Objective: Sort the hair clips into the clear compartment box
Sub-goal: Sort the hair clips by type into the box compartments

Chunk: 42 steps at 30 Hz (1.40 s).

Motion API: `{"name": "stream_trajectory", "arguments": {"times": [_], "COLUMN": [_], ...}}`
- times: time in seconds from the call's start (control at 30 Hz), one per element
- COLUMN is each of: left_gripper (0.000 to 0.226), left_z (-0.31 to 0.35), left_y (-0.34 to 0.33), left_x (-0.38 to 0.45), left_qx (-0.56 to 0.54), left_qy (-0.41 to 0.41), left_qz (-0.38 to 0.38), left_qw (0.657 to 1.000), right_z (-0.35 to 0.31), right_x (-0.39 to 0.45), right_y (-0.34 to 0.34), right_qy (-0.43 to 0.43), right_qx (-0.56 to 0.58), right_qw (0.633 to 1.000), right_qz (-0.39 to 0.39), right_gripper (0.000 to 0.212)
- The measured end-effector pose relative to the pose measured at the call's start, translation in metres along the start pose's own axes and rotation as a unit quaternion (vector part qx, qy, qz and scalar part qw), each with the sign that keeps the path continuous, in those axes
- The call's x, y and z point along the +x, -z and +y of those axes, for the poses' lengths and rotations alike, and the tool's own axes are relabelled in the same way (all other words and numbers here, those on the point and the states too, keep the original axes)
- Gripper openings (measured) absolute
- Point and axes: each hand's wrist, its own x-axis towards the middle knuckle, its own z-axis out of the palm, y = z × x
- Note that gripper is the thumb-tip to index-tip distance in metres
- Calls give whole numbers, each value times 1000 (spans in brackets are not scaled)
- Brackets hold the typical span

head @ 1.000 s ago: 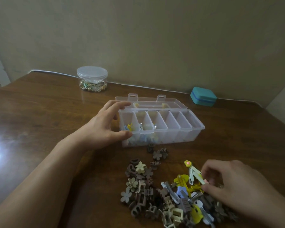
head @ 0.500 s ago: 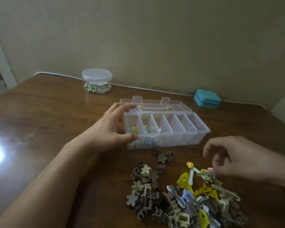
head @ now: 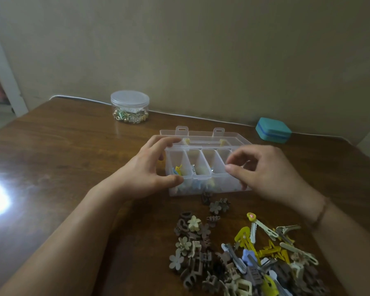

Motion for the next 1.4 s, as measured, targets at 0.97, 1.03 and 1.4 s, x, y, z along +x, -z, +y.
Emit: {"name": "stream_trajectory", "arguments": {"times": [0.97,1.03,1.4], "left_gripper": [86,87,88], "left_z": [1,1,3], "left_y": [0,0,-1], "left_x": [-1,0,0], "left_qx": [3,3,2], "left_qy": [-7,-4,1], "left_qz": [-1,0,0], "left_qw": [1000,1000,1000], "right_z": [-2,-1,45], "right_x": [26,10,-72], "right_y": [-10,-5,9], "right_qy": [-41,-7,60], "right_qx": [-72,-79,-172], "right_qw": [997,997,952], "right_qz": [4,-1,-245], "right_gripper": [11,12,18]}}
